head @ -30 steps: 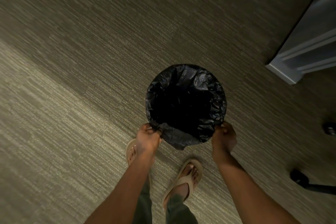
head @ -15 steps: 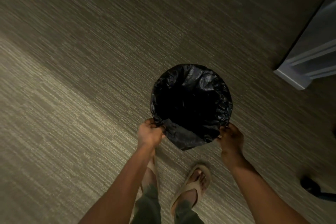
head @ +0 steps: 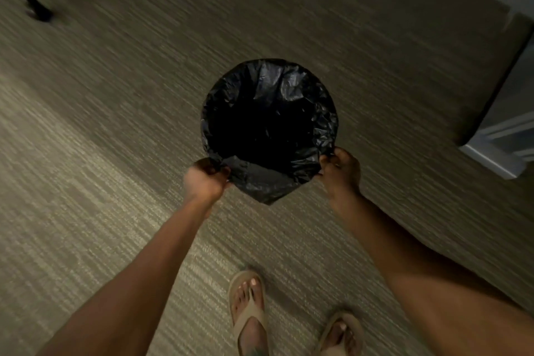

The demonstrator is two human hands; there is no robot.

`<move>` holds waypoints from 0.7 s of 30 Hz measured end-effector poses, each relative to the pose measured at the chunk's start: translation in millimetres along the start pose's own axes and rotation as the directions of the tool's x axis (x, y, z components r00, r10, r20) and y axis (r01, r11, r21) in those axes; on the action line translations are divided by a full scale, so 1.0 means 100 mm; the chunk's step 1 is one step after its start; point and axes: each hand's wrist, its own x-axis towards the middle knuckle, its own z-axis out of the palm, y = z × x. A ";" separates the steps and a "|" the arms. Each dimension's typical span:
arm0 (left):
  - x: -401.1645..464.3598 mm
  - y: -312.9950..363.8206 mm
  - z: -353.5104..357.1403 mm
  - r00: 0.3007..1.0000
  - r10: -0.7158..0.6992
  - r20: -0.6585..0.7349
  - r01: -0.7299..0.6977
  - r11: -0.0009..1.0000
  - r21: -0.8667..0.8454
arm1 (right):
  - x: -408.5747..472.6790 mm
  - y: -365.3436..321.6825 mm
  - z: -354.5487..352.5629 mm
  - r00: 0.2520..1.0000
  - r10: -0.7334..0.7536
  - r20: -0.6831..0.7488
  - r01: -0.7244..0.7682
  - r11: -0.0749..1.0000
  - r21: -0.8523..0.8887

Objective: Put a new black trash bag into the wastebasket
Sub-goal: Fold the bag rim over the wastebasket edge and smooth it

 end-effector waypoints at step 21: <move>0.95 0.48 0.08 0.986 0.151 0.067 -0.164 0.931 0.327 | 0.52 -0.42 0.50 0.980 0.102 0.173 -0.112 0.992 0.051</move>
